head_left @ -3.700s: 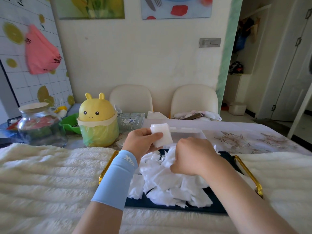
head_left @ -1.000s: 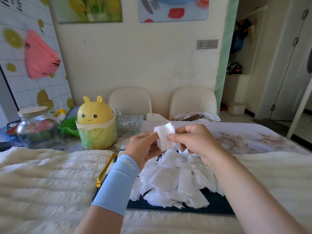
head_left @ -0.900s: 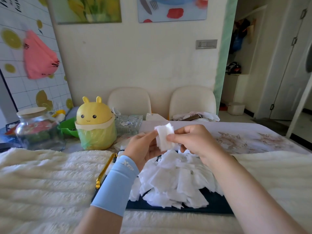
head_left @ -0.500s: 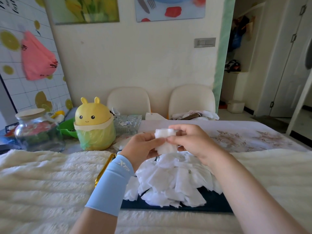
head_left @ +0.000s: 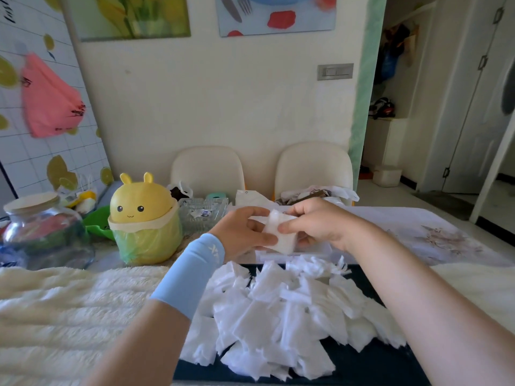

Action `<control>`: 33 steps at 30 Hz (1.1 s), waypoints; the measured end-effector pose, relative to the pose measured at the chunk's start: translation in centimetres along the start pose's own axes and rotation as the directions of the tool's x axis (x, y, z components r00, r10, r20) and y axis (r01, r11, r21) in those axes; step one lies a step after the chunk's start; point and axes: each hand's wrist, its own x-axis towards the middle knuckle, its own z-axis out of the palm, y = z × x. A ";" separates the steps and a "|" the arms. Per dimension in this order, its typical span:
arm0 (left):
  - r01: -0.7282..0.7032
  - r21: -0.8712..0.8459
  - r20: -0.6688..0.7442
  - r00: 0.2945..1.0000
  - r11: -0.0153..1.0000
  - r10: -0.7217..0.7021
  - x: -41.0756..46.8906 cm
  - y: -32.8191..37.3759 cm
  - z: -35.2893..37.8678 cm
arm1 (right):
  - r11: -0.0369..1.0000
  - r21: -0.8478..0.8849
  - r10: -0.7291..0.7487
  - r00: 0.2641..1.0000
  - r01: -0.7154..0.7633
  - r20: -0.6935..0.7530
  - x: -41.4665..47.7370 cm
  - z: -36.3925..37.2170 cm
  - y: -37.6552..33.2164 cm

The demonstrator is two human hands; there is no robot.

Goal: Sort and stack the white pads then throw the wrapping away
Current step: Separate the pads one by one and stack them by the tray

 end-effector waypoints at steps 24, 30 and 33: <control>0.135 0.515 -0.166 0.985 0.846 -0.056 10.3 -5.3 -0.7 | 0.770 -0.498 0.340 0.917 -0.398 -0.207 12.7 4.7 2.2; 0.134 0.450 -0.197 0.979 0.883 -0.048 10.2 -6.2 -1.1 | 0.881 -0.114 0.448 0.887 -0.459 -0.109 12.5 3.1 2.7; 0.118 0.472 -0.185 0.982 0.873 -0.033 10.0 -5.9 -1.0 | 0.889 -0.091 0.438 0.890 -0.449 -0.125 12.4 3.2 2.9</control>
